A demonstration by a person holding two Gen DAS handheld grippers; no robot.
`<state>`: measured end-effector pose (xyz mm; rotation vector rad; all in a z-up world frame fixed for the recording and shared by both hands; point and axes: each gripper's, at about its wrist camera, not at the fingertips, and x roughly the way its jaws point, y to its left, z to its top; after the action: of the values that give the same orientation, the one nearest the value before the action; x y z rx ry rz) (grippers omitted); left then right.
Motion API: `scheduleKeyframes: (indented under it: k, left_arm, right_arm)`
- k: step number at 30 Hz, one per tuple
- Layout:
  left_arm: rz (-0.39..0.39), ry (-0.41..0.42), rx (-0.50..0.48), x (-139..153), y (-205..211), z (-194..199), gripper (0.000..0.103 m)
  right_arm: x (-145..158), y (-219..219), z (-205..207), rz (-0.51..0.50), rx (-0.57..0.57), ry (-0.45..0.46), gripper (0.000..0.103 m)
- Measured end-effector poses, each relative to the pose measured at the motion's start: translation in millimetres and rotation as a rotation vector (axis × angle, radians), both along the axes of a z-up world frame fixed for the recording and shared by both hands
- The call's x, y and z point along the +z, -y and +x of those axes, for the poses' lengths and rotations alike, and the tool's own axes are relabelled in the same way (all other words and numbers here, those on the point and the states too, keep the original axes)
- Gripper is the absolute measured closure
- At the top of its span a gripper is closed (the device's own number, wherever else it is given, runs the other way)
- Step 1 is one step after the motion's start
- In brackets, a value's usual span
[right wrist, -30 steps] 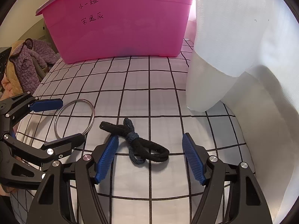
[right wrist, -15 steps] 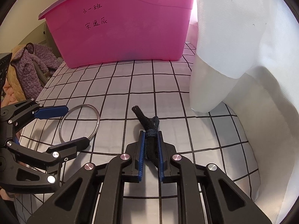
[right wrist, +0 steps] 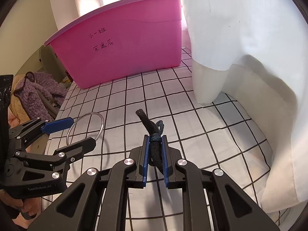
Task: Organize jewelry
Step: 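Close the left gripper on the ring while the right gripper grasps the cord, then lift and carry the ring and cord over the pink tub with both grippers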
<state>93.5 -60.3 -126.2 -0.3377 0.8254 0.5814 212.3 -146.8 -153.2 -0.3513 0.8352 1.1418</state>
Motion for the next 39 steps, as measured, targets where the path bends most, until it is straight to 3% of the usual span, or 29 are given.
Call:
scheduleKeyframes:
  k: [6,15,22,31,34,39]
  left_arm:
    - [0.029,0.038,-0.017,41,9,-16,0.034]
    - [0.113,0.076,-0.063,123,29,-37,0.034]
    - [0.126,0.094,-0.094,159,20,-48,0.034]
    - [0.133,0.242,-0.271,204,-34,-35,0.034]
    - [0.103,0.254,-0.315,216,-71,-28,0.034]
    - [0.156,0.269,-0.351,228,-131,-29,0.034]
  right_arm:
    - [32,19,-19,0.033,-0.046,0.008,0.091]
    - [105,36,-41,0.135,-0.061,0.043,0.091]
    - [144,36,-59,0.179,-0.064,0.078,0.091]
    - [178,-4,-62,0.227,-0.204,0.136,0.091]
    - [190,-29,-63,0.238,-0.24,0.141,0.091]
    - [203,-78,-65,0.253,-0.296,0.149,0.09]
